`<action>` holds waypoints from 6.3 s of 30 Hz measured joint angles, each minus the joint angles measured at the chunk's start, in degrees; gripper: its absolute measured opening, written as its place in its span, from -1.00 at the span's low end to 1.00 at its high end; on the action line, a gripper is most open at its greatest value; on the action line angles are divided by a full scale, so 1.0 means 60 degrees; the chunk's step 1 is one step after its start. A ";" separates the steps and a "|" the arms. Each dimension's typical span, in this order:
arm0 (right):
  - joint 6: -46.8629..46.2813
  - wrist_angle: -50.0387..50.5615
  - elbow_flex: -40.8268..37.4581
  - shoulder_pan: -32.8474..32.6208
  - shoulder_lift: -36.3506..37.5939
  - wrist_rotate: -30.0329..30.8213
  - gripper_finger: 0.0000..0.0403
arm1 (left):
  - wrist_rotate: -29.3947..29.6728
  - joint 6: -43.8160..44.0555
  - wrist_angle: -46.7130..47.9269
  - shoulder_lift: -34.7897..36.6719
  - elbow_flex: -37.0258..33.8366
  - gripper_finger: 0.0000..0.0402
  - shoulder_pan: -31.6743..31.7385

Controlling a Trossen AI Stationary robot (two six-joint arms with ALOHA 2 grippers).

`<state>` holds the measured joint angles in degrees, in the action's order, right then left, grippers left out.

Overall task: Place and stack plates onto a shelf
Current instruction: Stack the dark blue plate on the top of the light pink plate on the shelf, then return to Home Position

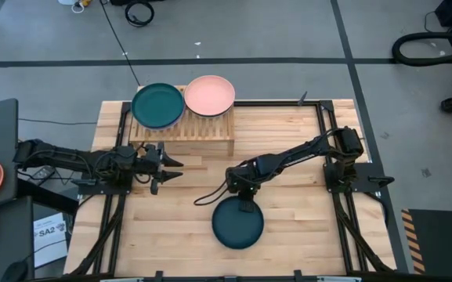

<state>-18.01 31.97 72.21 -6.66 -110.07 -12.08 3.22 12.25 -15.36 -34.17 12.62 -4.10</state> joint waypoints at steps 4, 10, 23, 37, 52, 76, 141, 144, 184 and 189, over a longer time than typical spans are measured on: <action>0.0099 0.0461 0.0581 -0.0082 0.0016 0.0034 -0.86 | 0.0000 0.0003 0.0068 0.0001 0.0002 -0.18 -0.0004; 0.0771 0.1662 0.1751 -0.0206 0.0016 0.0358 -0.91 | 0.0000 0.0000 0.0114 0.0000 0.0004 -0.18 0.0000; 0.2085 0.3243 0.4355 -0.0145 0.0020 0.0969 -0.91 | 0.0000 0.0003 0.0111 0.0004 0.0004 -0.18 0.0000; 0.2883 0.4960 0.8017 0.1103 0.0020 0.1864 -0.91 | 0.0007 0.0003 0.0111 0.0004 0.0004 -0.18 0.0000; 0.2693 0.4104 1.0381 0.4417 0.0042 0.1858 -0.91 | 0.0033 0.0000 0.0111 0.0004 0.0004 -0.18 -0.0004; 0.0170 0.2674 0.8643 0.7509 -0.0087 0.0950 -0.91 | 0.0033 0.0000 0.0108 0.0004 0.0004 -0.18 -0.0003; 0.0583 0.2116 0.7070 0.7247 -0.0082 -0.1175 -0.26 | 0.0029 0.0000 0.0111 0.0004 0.0000 -0.18 0.0000; 0.0603 0.2116 0.7070 0.7174 -0.0082 -0.1184 -0.15 | 0.0033 0.0000 0.0108 0.0001 0.0000 -0.18 -0.0003; 0.2853 0.4284 0.7081 0.6628 0.2299 -0.1417 -0.01 | 0.0034 -0.1935 -0.0163 0.0009 -0.0007 -0.18 -0.0003; 0.3407 0.5509 0.7068 0.5672 0.3250 -0.0904 -0.01 | 0.0033 -0.2160 -0.0148 0.0098 -0.0007 -0.18 0.0011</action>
<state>2.43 65.02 114.61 27.37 -90.57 -17.50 3.42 -0.71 -16.25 -33.58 12.58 -4.03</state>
